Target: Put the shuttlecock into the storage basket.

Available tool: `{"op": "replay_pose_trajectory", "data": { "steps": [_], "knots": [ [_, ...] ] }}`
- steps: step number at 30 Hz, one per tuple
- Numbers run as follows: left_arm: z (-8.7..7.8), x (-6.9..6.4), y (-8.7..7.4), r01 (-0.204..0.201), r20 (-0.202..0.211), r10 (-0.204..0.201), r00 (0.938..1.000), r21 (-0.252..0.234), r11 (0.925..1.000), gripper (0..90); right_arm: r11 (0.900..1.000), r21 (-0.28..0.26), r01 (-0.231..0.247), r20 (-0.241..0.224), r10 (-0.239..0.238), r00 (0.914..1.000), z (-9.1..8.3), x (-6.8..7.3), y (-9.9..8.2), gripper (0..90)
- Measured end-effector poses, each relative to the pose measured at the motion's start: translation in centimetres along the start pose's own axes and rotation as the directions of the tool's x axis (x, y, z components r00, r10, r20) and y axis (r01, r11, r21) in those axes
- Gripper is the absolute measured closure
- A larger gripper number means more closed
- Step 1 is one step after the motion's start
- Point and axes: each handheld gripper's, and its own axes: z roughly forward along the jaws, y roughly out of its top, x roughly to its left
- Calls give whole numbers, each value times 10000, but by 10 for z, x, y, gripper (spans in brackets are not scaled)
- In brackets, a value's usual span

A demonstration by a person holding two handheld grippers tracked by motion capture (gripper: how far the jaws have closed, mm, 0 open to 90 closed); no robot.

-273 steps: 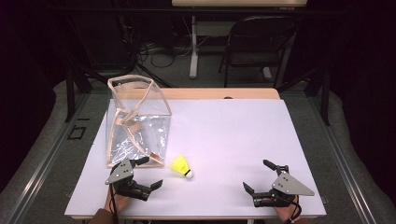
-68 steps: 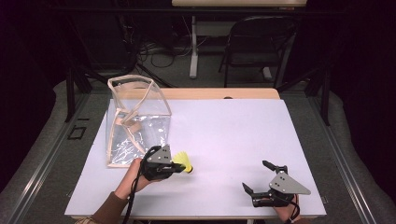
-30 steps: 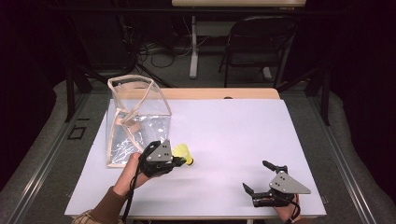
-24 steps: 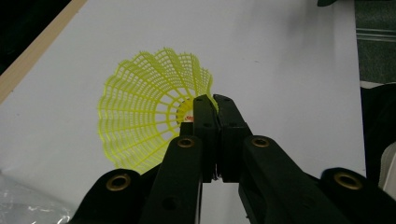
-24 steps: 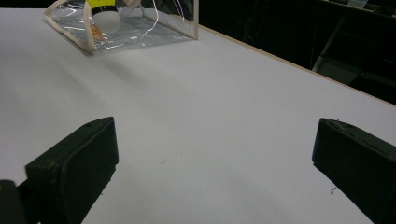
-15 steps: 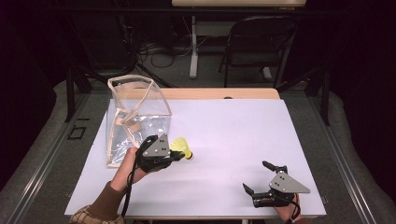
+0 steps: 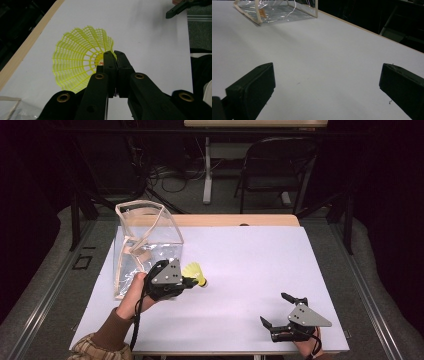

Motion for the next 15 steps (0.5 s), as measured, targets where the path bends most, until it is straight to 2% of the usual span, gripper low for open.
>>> {"op": "replay_pose_trajectory", "data": {
  "steps": [10,15],
  "knots": [
    [-11,2,15,-427,-197,427,9989,29,9991,888,9999,15,114,-9,-114,9999,0,1,0,0],
    [-14,4,20,-512,-220,513,9984,34,9987,888,9999,55,110,-53,-109,9999,0,1,0,0]
  ]
}}
